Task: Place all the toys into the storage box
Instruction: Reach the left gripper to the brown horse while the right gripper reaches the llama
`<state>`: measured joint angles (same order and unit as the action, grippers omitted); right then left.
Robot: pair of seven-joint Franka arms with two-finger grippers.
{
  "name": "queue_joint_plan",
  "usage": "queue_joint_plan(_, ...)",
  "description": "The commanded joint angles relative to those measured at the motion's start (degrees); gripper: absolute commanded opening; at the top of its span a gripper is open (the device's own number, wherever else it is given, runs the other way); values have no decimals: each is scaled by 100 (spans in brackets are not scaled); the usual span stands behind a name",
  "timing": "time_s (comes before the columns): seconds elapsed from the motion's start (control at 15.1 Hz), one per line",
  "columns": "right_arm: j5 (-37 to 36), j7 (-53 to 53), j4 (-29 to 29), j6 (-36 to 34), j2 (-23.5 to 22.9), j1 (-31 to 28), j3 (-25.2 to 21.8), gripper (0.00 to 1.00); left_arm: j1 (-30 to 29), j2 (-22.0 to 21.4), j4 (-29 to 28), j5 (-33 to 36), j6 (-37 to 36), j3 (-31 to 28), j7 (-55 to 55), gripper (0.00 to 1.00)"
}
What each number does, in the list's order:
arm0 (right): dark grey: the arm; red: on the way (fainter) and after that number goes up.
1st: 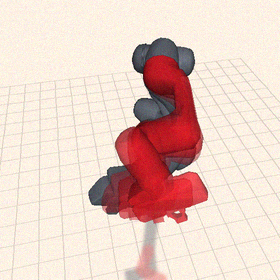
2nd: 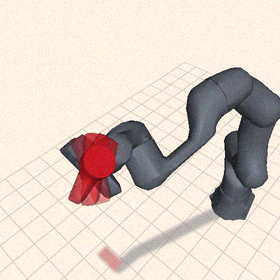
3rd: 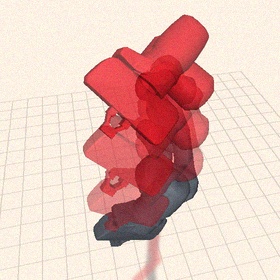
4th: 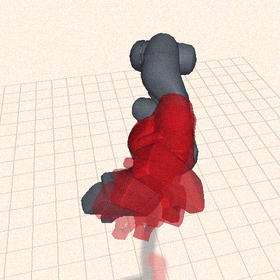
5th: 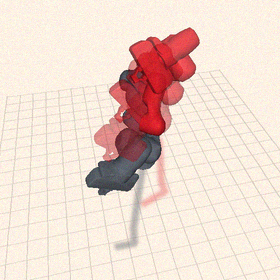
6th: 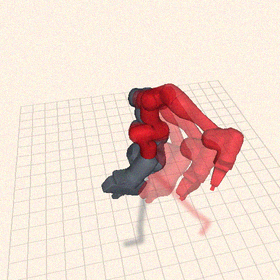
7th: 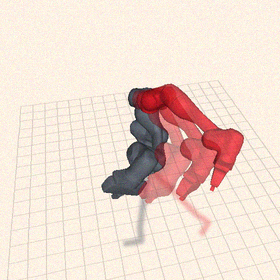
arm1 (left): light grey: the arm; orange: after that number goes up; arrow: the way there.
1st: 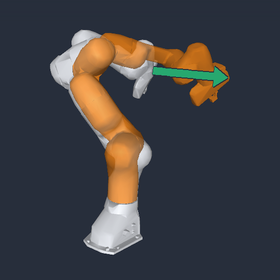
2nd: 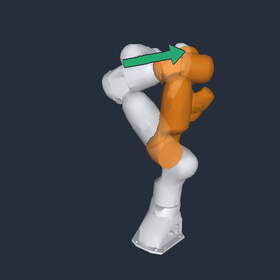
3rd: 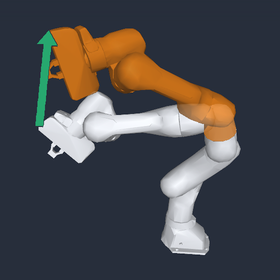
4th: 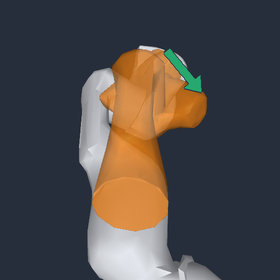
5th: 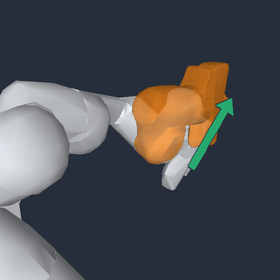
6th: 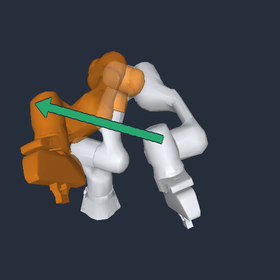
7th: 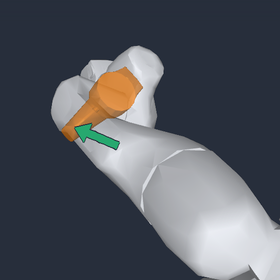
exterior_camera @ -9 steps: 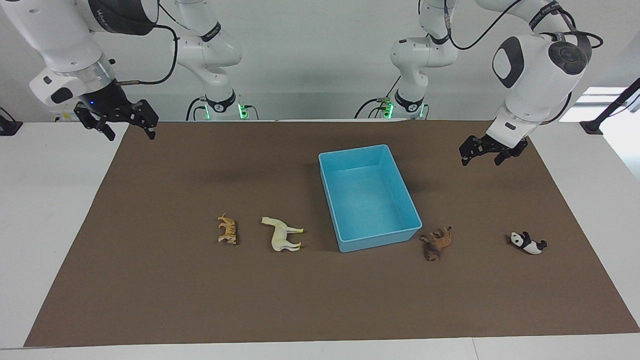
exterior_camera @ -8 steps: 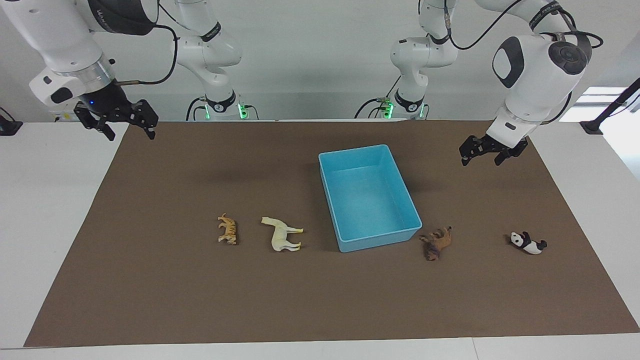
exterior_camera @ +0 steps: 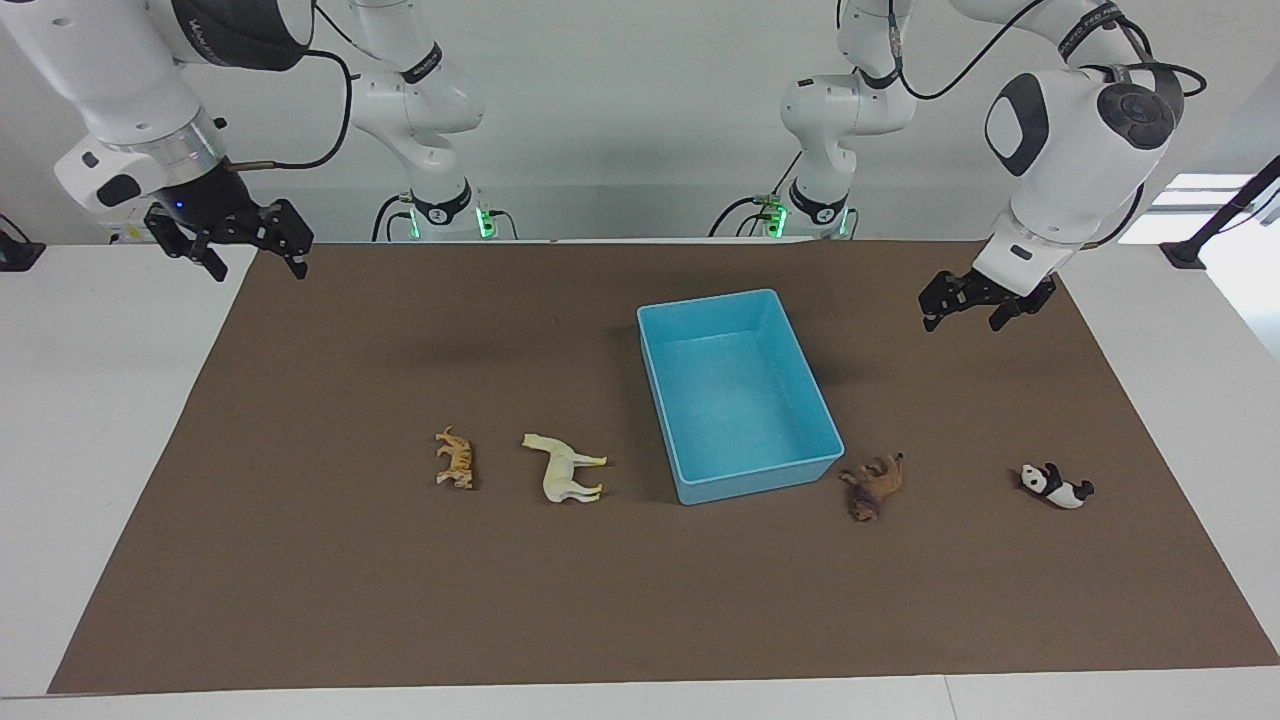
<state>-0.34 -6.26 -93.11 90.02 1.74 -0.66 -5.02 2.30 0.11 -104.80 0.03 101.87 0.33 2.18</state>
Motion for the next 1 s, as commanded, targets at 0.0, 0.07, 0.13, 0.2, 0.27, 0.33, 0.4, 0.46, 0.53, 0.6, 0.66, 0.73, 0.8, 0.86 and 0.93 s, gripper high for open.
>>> queue_joint_plan(0.0, -45, -131, -146, 173, 72, 30, 53, 100, -27, -195, -417, 32, 341, -24, -60, 100)
queue_joint_plan(0.07, -36, -69, -233, 322, 72, 48, 97, 100, -45, -204, -488, 32, 490, -24, -269, 100)
queue_joint_plan(0.13, -28, 9, -339, 541, 63, 170, 159, 100, -80, -178, -489, 32, 665, -24, -506, 100)
queue_joint_plan(0.2, -27, 184, -427, 769, 37, 389, 159, 100, -89, -117, -463, 24, 772, -24, -761, 100)
queue_joint_plan(0.27, -27, 325, -445, 841, -24, 556, 159, 100, -98, -55, -471, 24, 964, -24, -1181, 100)
queue_joint_plan(0.33, -27, 457, -445, 886, -173, 732, 159, 100, -98, 58, -497, 24, 1166, -24, -1846, 100)
queue_joint_plan(0.4, -27, 650, -436, 1025, -314, 890, 159, 100, -176, 146, -498, 24, 1264, -24, -2566, 100)
queue_joint_plan(0.46, -27, 817, -436, 1218, -498, 1048, 159, 100, -229, 234, -454, -3, 1334, -24, -3157, 100)
queue_joint_plan(0.53, -27, 932, -428, 1403, -691, 1198, 159, 100, -230, 305, -445, -12, 1457, -24, -3632, 100)
queue_joint_plan(0.6, -19, 1055, -419, 1640, -911, 1321, 159, 100, -212, 384, -436, -12, 1536, -24, -4020, 100)
queue_joint_plan(0.66, -19, 1178, -427, 1929, -1113, 1462, 159, 100, -169, 506, -375, -20, 1563, -24, -4433, 100)
queue_joint_plan(0.73, -19, 1284, -419, 2184, -1298, 1585, 159, 100, -142, 638, -253, -20, 1581, -16, -4959, 100)
queue_joint_plan(0.8, -1, 1380, -393, 2396, -1500, 1708, 159, 100, -133, 796, -95, -90, 1590, -16, -5634, 100)
queue_joint_plan(0.86, 16, 1529, -384, 2650, -1667, 1848, 159, 100, -81, 1041, 194, -239, 1590, -24, -6424, 100)
queue_joint_plan(0.93, 17, 1679, -384, 2827, -1808, 1928, 159, 100, -98, 1279, 510, -414, 1581, -16, -7146, 100)
